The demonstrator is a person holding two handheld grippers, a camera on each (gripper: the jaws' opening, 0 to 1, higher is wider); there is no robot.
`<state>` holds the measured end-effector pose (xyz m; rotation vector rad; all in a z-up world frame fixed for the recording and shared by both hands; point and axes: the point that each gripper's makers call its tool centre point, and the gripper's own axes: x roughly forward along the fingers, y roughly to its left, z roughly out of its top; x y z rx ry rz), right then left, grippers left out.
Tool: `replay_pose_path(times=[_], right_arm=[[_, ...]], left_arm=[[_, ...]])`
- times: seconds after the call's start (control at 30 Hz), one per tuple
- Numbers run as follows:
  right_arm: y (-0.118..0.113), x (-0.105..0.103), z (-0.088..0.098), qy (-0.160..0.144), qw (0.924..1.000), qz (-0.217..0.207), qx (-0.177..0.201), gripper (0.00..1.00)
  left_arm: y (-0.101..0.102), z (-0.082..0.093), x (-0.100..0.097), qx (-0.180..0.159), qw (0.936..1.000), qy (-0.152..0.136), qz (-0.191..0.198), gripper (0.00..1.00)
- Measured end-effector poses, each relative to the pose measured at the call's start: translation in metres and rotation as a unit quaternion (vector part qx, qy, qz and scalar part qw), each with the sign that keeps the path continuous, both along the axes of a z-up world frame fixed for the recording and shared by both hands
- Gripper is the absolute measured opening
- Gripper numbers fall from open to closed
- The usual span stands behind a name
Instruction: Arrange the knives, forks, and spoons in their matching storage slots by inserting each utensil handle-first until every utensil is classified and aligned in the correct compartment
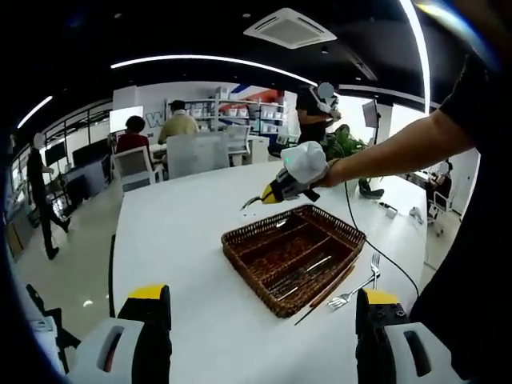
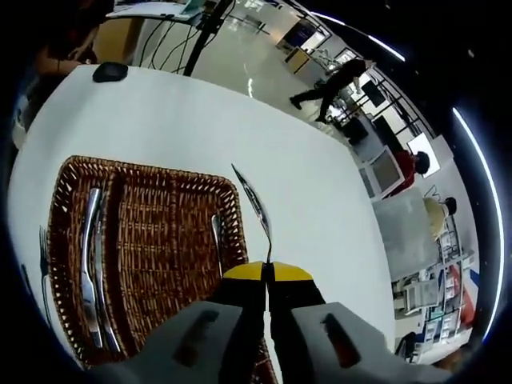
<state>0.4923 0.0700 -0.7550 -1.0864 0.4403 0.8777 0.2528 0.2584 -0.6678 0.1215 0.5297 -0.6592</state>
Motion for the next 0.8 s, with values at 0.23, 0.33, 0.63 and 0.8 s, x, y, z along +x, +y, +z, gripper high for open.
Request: replay_pose_path(times=[0.23, 0.33, 0.63, 0.8], right_arm=[[0.001, -0.004, -0.012, 0.005, 0.9999, 0.003, -0.009, 0.00], [0.002, -0.005, -0.018, 0.009, 0.9998, 0.004, -0.015, 0.00], [0.007, -0.007, -0.032, 0.020, 0.9994, 0.013, -0.027, 0.00], [0.008, -0.008, -0.043, 0.026, 0.9989, 0.016, -0.035, 0.00]], left_arm=[[0.010, -0.005, -0.007, 0.000, 1.0000, 0.004, 0.006, 1.00], [0.014, -0.008, -0.010, -0.002, 0.9999, 0.008, 0.010, 1.00], [0.014, -0.005, -0.021, -0.001, 0.9997, 0.010, 0.024, 1.00], [0.013, -0.003, -0.027, -0.001, 0.9995, 0.012, 0.030, 1.00]])
